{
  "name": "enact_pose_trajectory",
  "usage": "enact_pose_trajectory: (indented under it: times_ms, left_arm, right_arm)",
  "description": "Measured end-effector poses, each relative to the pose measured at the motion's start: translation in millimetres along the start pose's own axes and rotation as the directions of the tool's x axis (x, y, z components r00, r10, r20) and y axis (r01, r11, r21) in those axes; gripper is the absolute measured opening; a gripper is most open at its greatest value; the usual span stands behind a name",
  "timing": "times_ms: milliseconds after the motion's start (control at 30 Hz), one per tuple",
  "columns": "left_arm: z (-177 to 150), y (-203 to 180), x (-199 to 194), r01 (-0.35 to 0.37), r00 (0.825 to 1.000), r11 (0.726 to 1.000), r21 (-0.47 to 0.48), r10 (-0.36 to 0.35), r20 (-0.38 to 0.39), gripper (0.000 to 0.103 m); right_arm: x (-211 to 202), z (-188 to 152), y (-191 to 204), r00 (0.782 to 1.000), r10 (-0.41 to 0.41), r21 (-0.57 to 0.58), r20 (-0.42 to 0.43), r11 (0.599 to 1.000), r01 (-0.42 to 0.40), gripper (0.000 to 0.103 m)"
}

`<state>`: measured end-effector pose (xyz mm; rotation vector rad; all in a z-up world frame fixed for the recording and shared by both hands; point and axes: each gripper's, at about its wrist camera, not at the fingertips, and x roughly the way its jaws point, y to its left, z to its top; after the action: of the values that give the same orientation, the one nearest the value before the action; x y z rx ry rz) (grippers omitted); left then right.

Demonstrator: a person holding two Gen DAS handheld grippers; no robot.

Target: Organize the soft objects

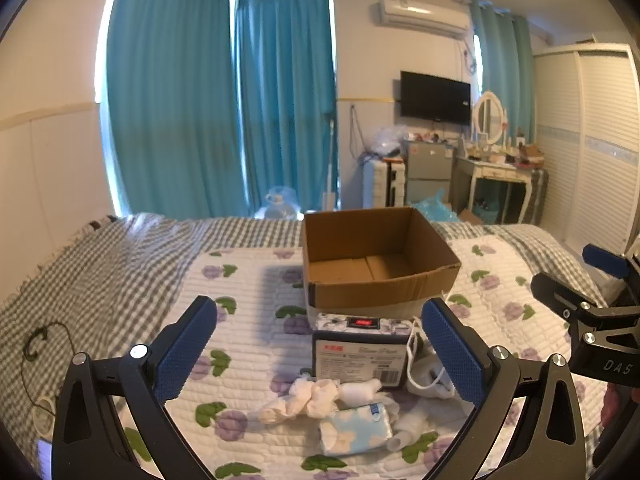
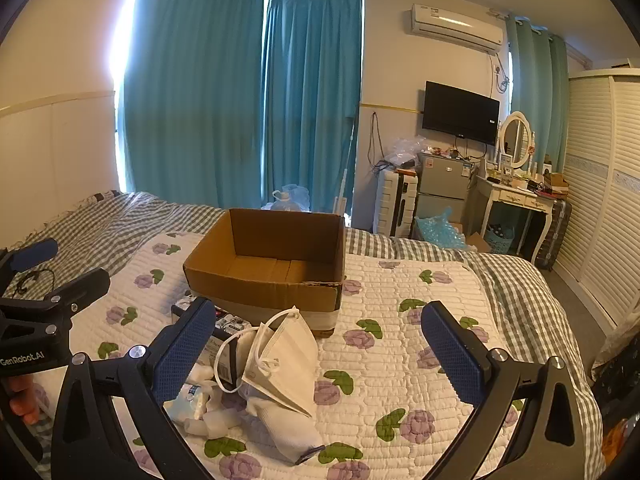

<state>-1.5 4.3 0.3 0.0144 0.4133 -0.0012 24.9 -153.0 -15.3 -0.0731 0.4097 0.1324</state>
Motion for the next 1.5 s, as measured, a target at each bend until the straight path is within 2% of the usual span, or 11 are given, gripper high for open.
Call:
enact_pose_trajectory:
  times_ms: [1500]
  left_arm:
    - [-4.0, 0.1, 2.1, -0.023, 1.000, 1.000, 0.000, 0.023, -0.011, 0.103]
  right_arm:
    - [-4.4, 5.7, 7.8, 1.000, 0.014, -0.015, -0.012, 1.000, -0.015, 0.103]
